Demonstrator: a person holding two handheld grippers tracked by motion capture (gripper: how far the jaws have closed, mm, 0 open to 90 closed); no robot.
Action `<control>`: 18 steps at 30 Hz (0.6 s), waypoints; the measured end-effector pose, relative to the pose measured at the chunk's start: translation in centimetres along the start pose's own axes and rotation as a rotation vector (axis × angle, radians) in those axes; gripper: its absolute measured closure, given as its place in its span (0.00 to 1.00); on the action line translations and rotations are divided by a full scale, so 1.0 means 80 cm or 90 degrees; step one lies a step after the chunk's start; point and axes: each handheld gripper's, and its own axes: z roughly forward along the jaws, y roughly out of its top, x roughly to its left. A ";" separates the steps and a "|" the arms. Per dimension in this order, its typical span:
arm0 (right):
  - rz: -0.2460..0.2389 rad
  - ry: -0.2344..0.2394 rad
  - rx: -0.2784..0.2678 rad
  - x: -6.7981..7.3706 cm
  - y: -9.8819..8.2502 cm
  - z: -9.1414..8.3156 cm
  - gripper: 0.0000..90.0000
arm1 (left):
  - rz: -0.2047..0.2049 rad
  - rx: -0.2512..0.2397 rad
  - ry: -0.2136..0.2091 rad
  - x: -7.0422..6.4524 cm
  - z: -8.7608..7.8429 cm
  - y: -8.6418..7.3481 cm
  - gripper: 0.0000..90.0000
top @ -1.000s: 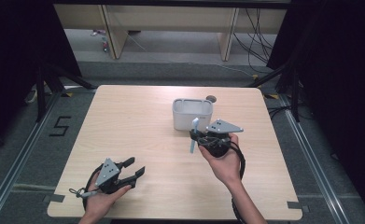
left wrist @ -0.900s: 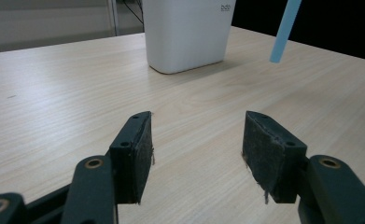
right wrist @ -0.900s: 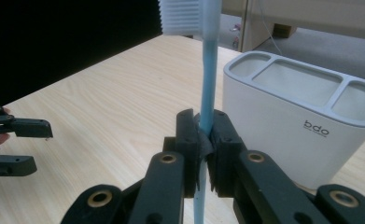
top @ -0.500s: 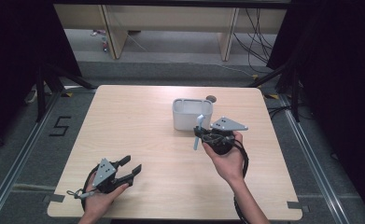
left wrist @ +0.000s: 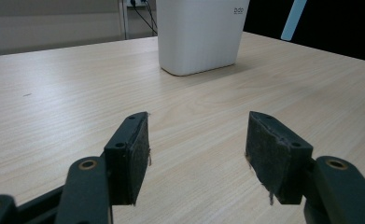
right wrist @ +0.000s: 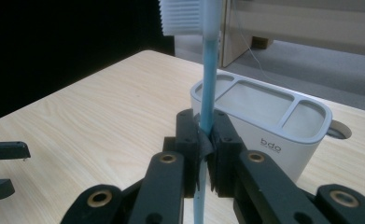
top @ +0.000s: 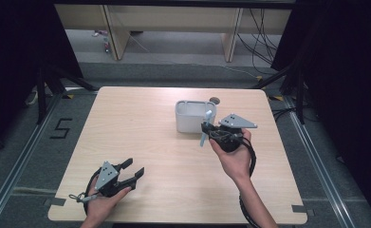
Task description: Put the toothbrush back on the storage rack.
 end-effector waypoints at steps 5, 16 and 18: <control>0.021 0.006 -0.001 -0.002 0.002 -0.001 0.94 | -0.004 -0.001 0.003 0.000 0.000 0.000 0.43; 0.019 -0.011 -0.011 -0.007 0.009 -0.003 0.94 | 0.000 -0.016 -0.005 0.000 0.003 -0.001 0.43; 0.019 -0.020 -0.017 -0.008 0.012 -0.003 0.94 | -0.005 -0.012 -0.004 0.000 0.003 -0.001 0.43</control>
